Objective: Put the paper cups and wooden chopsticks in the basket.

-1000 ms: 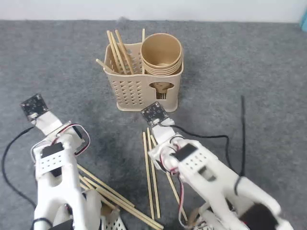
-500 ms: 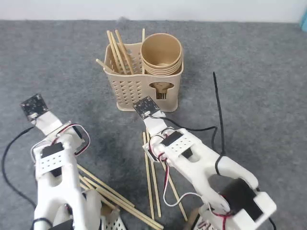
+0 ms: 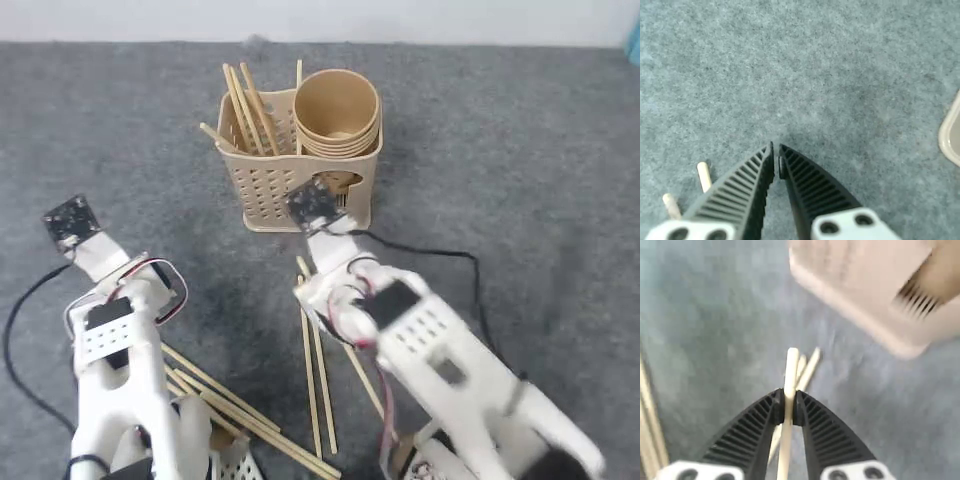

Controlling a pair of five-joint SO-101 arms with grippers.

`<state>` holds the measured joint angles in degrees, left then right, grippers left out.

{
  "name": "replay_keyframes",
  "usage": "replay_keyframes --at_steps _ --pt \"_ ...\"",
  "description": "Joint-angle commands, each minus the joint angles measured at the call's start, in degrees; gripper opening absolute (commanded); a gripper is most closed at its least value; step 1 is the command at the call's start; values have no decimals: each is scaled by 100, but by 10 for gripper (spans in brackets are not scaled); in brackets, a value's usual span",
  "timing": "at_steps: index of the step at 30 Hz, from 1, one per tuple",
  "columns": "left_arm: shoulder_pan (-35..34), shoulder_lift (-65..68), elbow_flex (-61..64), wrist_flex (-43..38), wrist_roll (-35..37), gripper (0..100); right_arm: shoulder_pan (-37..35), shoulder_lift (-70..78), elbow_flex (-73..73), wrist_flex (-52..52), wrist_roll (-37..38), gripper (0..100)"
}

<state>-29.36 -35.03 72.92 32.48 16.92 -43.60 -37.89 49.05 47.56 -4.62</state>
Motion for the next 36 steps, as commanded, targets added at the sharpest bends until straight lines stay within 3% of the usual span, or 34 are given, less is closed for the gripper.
replay_keyframes --at_steps 1,5,9,16,19,27,31,36 --pt "-9 9 -224 -123 0 15 4 -1684 -149 -207 308 6" --pt "0 9 -224 -123 0 15 31 -2747 -149 -1068 835 6" --pt "0 9 -224 -123 0 15 92 -3099 -334 -2334 879 6" --pt "0 9 -224 -123 0 15 866 -2202 -1116 -5429 870 6" --pt "0 9 -224 -123 0 15 1147 -1534 -1618 -6255 870 6" --pt "0 9 -224 -123 0 15 1130 699 -3824 -6413 888 7" --pt "0 9 -224 -123 0 15 1077 1789 -4905 -5895 862 7" --pt "62 9 -224 -123 0 15 910 2492 -5196 -5771 615 7"
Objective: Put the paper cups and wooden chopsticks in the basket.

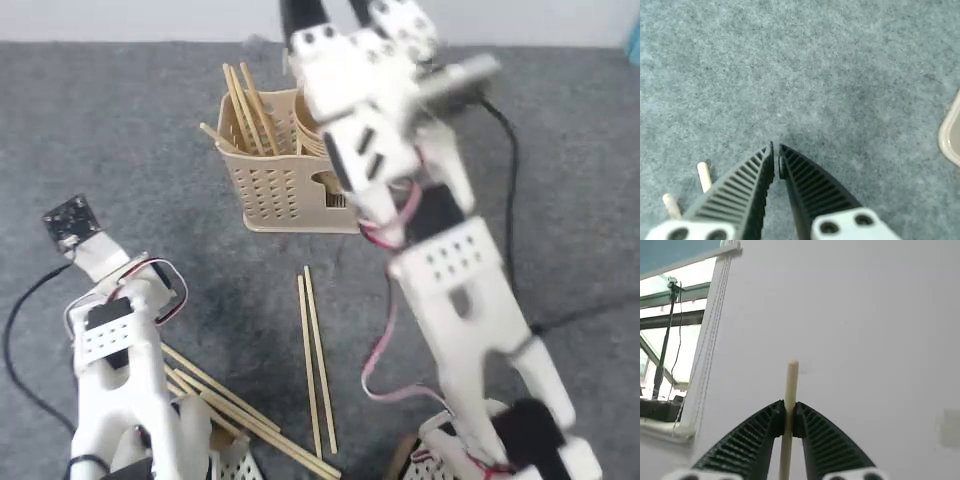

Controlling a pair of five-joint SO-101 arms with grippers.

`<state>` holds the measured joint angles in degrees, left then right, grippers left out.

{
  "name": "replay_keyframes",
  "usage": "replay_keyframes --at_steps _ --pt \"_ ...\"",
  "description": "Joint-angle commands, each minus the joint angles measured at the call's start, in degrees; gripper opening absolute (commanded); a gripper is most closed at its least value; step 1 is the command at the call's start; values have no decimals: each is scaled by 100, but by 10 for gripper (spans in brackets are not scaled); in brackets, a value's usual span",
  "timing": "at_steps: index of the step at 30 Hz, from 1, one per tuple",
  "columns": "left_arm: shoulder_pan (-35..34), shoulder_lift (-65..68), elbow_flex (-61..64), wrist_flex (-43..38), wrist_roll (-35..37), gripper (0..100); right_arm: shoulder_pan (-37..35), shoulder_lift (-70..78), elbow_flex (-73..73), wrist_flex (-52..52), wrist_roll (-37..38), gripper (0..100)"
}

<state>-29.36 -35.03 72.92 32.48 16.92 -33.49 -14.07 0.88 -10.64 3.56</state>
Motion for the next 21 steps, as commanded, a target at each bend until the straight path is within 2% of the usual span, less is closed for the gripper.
replay_keyframes --at_steps 1,7,15,21 --pt "62 9 -224 -123 0 15 -110 163 -334 57 -325 7" --pt "70 9 -224 -123 0 15 -4 488 273 4 -431 7" --pt "62 9 -224 -123 0 15 92 954 325 136 -431 10" --pt "62 9 -224 -123 0 15 -180 725 -79 1780 -554 200"
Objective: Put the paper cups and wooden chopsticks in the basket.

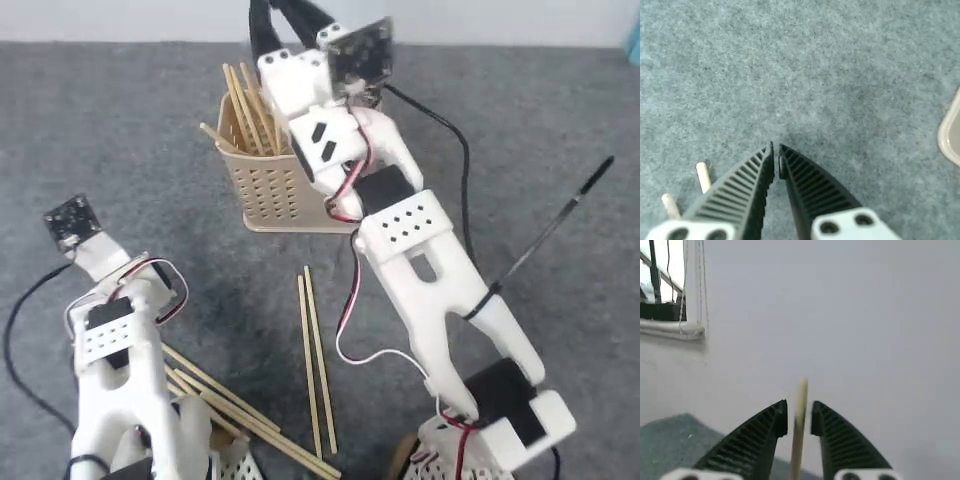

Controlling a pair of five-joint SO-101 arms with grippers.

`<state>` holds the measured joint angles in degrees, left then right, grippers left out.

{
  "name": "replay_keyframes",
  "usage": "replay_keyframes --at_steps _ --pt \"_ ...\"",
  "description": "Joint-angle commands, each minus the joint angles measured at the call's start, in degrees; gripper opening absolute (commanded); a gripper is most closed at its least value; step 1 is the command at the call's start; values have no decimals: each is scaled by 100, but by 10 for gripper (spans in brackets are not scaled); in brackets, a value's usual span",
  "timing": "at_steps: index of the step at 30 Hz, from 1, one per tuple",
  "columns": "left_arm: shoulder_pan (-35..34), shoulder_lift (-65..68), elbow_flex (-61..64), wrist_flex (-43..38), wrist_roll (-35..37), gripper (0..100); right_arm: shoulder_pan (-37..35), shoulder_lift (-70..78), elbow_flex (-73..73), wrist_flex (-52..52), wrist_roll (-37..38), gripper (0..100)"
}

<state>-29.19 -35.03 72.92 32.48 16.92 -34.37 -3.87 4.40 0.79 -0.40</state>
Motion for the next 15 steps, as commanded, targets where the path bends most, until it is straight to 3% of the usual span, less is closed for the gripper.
replay_keyframes --at_steps 1,6,15 --pt "44 9 -224 -123 0 15 -127 -330 -519 804 -299 202" --pt "35 9 -224 -123 0 15 -154 -884 -1081 1991 -941 141" --pt "35 9 -224 -123 -9 15 -180 -2457 -1503 5947 -1767 80"
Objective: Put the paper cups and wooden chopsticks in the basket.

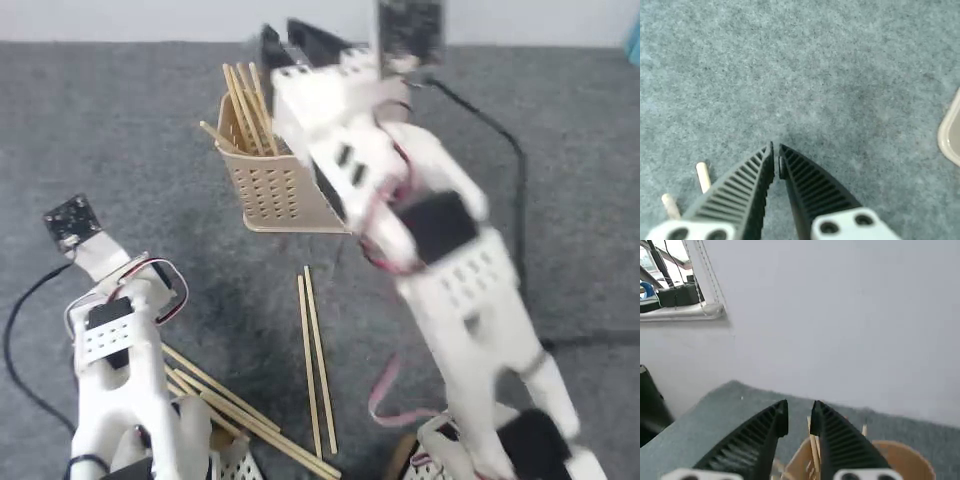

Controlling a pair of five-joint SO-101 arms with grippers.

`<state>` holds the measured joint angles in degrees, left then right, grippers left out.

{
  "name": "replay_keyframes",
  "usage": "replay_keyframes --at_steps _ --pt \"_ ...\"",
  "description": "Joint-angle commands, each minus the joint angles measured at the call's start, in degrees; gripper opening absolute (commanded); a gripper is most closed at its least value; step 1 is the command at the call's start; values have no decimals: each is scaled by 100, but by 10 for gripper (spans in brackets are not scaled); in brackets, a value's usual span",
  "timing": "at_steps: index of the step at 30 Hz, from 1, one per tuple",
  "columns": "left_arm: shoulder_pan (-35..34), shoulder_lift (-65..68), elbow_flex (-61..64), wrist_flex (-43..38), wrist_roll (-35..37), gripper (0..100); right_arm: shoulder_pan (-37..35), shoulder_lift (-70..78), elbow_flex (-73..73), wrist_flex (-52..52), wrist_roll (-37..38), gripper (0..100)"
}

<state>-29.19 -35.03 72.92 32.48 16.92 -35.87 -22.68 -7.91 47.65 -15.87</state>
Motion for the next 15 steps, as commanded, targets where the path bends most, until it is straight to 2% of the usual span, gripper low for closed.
replay_keyframes --at_steps 1,4,8,15 --pt "35 9 -224 -123 -9 15 -92 -664 -220 1640 -264 80" --pt "35 9 -224 -123 -9 15 -347 -866 97 2642 -334 80" --pt "35 9 -215 -123 -9 15 -760 -954 993 3398 -308 79" --pt "35 9 -207 -123 -9 15 -1226 -989 3323 3204 -299 76"
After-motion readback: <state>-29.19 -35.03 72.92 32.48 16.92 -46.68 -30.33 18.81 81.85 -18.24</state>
